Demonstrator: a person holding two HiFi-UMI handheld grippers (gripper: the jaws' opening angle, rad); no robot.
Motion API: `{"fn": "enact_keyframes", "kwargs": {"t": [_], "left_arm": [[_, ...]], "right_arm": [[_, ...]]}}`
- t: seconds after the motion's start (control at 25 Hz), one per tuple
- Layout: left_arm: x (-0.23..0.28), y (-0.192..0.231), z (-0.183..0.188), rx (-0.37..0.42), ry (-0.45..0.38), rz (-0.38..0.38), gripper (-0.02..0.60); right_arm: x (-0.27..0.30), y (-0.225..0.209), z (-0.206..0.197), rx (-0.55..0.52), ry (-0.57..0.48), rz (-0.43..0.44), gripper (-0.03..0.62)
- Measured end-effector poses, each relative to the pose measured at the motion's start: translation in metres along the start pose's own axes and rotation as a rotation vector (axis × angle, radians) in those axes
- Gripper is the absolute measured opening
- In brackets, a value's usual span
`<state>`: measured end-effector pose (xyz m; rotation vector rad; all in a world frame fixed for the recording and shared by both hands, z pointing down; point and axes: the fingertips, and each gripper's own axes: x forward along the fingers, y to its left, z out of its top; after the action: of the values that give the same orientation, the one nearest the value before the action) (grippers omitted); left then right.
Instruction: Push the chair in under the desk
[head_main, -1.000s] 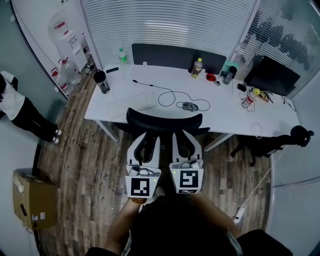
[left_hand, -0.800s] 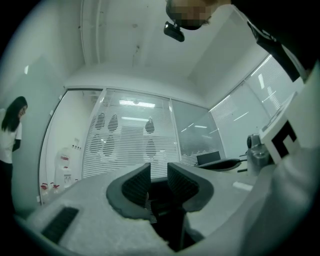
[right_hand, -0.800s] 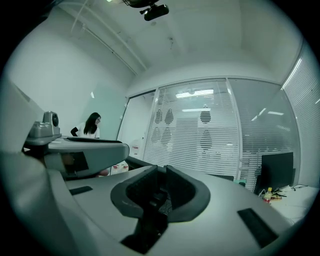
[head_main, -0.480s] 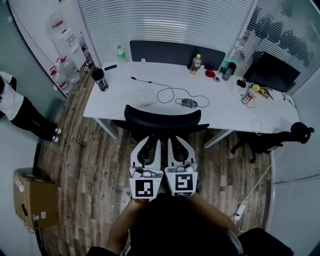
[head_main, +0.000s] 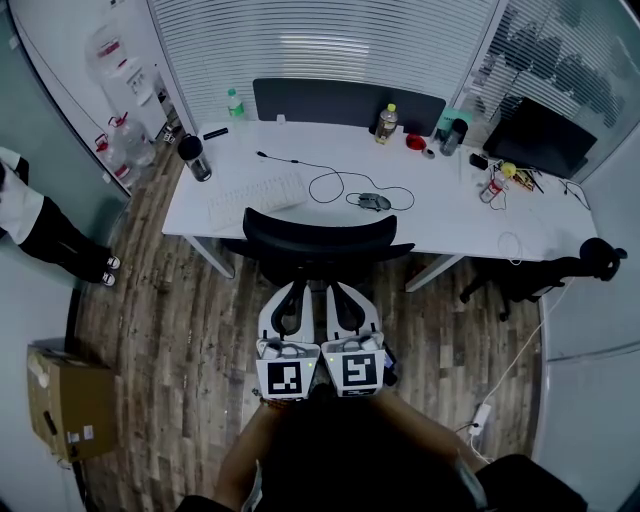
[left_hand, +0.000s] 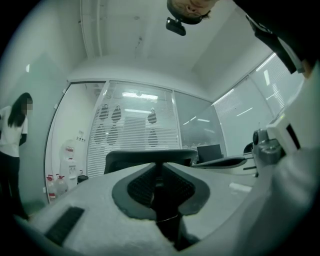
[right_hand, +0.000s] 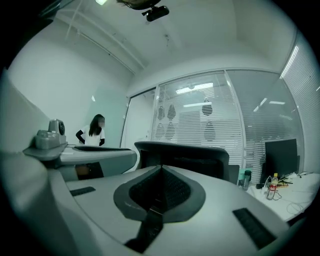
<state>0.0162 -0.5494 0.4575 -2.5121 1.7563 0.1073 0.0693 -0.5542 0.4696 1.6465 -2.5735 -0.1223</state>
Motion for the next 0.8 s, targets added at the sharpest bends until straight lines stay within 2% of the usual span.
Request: {"fn": "enact_keyframes", "kwargs": {"t": [0.32,0.8], "left_arm": [[-0.007,0.002,-0.012,0.029,0.004,0.011,0.008],[-0.004,0.011,-0.025,0.013,0.023,0.027,0.0]], "right_arm": [[-0.002,0.007,-0.01,0.059,-0.002,0.05,-0.002],[0.004,0.01,-0.022,0.026,0.038,0.083,-0.003]]}}
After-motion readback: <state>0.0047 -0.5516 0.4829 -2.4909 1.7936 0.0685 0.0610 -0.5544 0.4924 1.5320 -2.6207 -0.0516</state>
